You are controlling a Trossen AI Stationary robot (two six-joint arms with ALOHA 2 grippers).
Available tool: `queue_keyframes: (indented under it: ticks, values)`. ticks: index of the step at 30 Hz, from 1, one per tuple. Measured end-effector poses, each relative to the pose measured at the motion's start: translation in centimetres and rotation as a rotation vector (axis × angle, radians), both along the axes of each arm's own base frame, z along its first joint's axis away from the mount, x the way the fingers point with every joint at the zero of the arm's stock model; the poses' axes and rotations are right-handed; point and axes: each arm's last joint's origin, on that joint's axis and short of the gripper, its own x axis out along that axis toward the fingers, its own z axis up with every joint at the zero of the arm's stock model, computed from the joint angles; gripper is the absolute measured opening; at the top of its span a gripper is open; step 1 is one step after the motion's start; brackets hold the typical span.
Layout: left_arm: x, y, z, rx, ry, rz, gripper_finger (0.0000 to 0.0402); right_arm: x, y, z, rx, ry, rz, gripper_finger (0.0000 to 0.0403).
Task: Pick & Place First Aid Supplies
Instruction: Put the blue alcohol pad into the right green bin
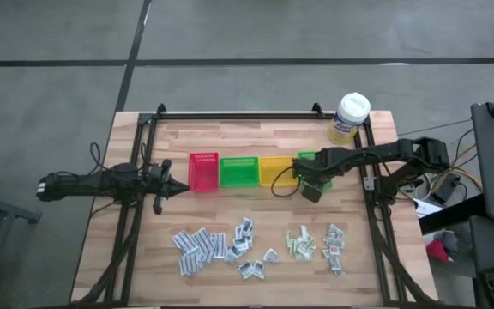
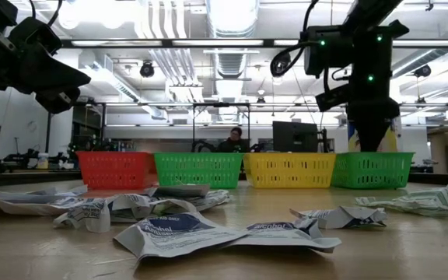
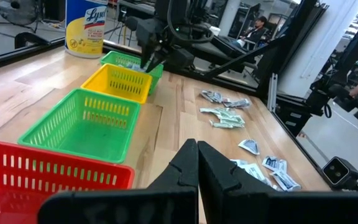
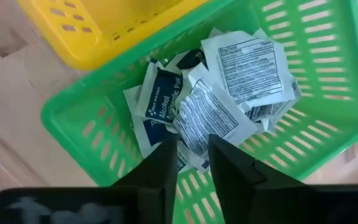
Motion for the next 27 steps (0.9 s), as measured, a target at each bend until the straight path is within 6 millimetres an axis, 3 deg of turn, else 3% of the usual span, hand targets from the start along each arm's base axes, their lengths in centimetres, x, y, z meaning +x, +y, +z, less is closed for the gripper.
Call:
queue_keyframes:
  ticks: [7,16,21,27]
  values:
    - [0.0,0.0,0.0,0.000,0.000,0.000,0.0000,0.5,0.0,1.4,0.008,0.004,0.048,0.0132]
    - [0.0,0.0,0.0,0.000,0.000,0.000,0.0000,1.7,0.5,5.2,0.058,-0.034,0.018,0.0130]
    - [0.0,0.0,0.0,0.000,0.000,0.000,0.0000,2.7,2.2,7.0,0.095,-0.108,0.085,0.0122]
    - [0.0,0.0,0.0,0.000,0.000,0.000,0.0000,3.5,5.6,7.9,0.103,-0.191,0.211,0.0116]
